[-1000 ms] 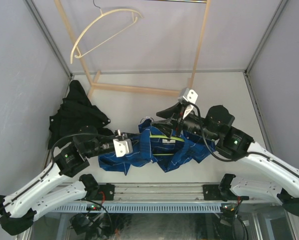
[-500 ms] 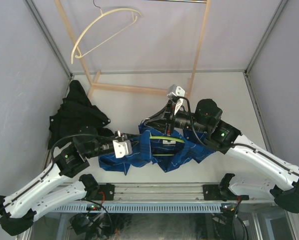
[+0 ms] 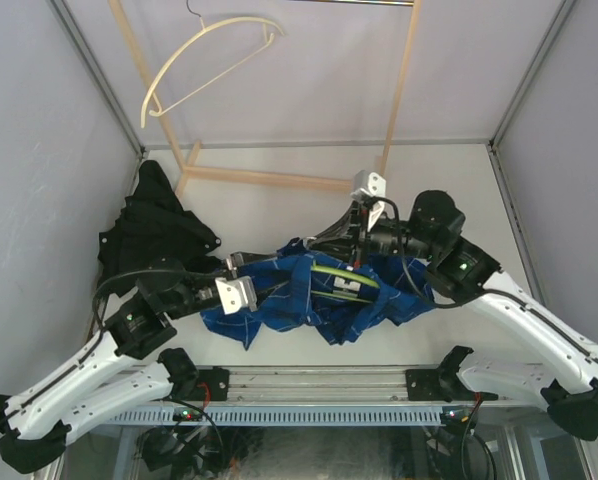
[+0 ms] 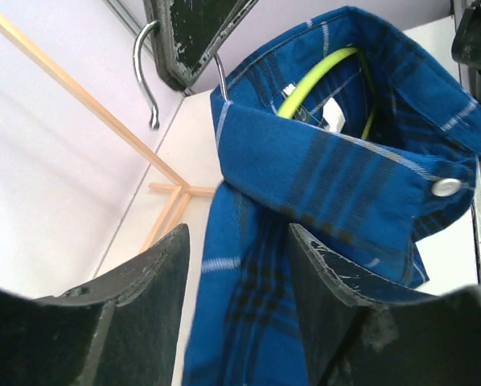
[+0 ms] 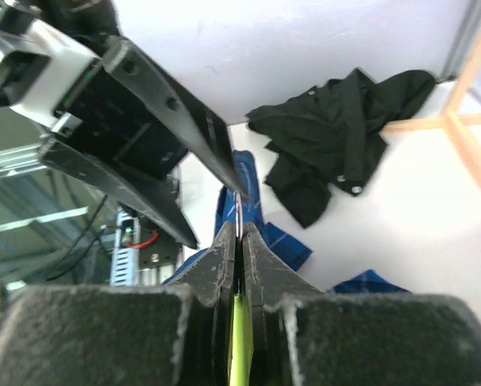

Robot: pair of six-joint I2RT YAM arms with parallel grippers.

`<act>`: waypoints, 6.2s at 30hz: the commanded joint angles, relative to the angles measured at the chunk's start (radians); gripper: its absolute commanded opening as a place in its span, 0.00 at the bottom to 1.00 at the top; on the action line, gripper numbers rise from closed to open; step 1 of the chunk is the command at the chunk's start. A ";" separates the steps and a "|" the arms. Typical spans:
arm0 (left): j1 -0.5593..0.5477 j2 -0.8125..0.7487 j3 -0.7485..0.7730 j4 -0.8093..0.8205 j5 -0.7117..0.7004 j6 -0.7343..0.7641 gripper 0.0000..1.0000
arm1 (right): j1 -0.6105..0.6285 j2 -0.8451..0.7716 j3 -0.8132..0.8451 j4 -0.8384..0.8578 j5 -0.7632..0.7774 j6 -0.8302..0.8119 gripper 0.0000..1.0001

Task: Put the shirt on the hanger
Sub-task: Hang the shirt on the hanger.

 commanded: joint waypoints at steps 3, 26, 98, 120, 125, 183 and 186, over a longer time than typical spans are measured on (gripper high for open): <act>0.001 -0.055 -0.007 0.061 -0.096 -0.076 0.61 | -0.170 -0.095 0.121 -0.077 -0.127 -0.141 0.00; 0.002 -0.222 -0.172 0.174 -0.558 -0.303 0.69 | -0.340 -0.285 0.197 -0.206 -0.194 -0.150 0.00; 0.426 -0.207 -0.150 0.098 -0.328 -0.383 0.61 | -0.338 -0.342 0.152 -0.235 -0.046 -0.174 0.00; 0.366 0.023 0.058 0.384 0.433 -0.544 0.57 | -0.007 -0.181 0.019 -0.207 0.111 -0.325 0.00; 0.274 0.086 0.068 0.360 0.439 -0.470 0.57 | 0.032 -0.155 0.019 -0.192 0.104 -0.323 0.00; 0.188 0.184 0.087 0.181 0.539 -0.314 0.00 | 0.159 -0.166 -0.022 -0.310 0.273 -0.341 0.43; 0.188 0.172 0.088 0.169 0.533 -0.303 0.00 | 0.157 -0.194 -0.055 -0.344 0.294 -0.332 0.46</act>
